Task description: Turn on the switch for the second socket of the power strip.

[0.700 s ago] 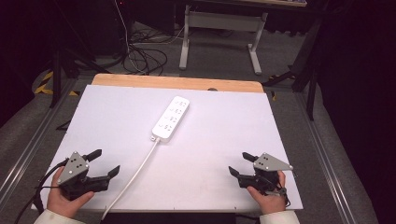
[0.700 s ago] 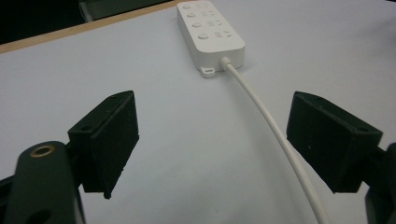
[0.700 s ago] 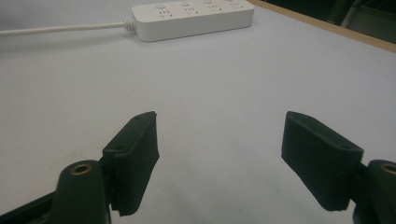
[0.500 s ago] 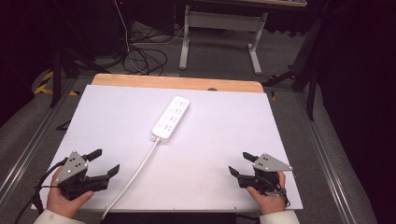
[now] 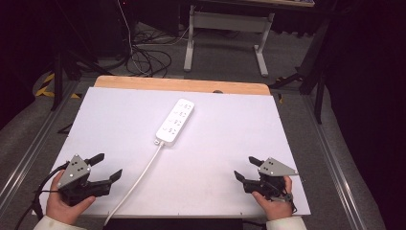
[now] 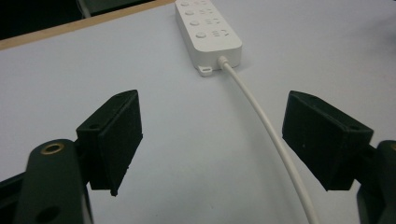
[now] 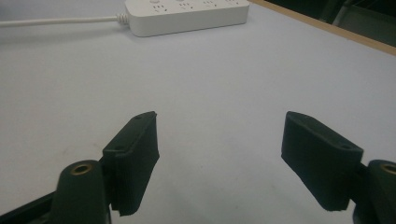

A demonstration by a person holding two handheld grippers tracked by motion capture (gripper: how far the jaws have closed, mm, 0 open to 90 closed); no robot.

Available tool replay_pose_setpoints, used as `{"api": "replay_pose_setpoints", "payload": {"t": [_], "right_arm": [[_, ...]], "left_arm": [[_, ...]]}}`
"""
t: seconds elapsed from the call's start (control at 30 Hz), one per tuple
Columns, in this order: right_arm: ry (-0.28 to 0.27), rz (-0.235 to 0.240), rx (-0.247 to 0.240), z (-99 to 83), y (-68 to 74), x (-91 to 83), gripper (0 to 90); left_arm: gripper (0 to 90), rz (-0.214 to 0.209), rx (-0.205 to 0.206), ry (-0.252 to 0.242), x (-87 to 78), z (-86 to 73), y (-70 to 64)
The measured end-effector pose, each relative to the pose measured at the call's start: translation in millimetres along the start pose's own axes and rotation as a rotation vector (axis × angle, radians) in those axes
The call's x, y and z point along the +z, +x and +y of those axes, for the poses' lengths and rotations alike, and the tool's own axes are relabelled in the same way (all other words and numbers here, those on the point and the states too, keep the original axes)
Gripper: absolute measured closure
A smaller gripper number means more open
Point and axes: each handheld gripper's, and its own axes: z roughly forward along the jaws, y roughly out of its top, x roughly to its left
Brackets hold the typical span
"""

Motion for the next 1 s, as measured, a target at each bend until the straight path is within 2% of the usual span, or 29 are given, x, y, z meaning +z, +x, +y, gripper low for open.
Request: {"api": "replay_pose_setpoints", "payload": {"t": [0.17, 0.27, 0.43, 0.63, 0.67, 0.87, 1.0], "right_arm": [[-0.002, 0.003, 0.008, -0.1, -0.1, 0.1, 27.4], [-0.003, 0.004, 0.007, -0.1, 0.2, 0.2, 27.4], [0.013, 0.009, 0.011, -0.9, 0.2, 2.2, 27.5], [0.014, 0.012, 0.008, -0.6, 1.1, 3.4, 27.8], [0.015, 0.010, 0.007, -0.5, 1.2, 3.4, 28.0], [0.025, 0.013, 0.009, -1.6, 1.4, 4.1, 28.5], [0.021, 0.015, 0.008, -1.5, 1.4, 3.5, 28.4]], "left_arm": [[20.7, 0.000, -0.003, 0.003, -0.7, 3.3, 0.7], [23.9, 0.018, -0.002, 0.054, 2.0, 10.1, 0.6], [25.7, 0.003, -0.007, 0.101, 5.8, 18.8, 2.2], [26.5, -0.010, -0.002, 0.117, 10.7, 29.0, 4.3], [28.3, 0.008, -0.002, 0.128, 13.1, 34.6, 5.4], [30.4, -0.001, -0.022, 0.113, 17.3, 49.4, 8.6], [30.4, -0.001, -0.016, 0.120, 21.3, 63.1, 11.3]]}}
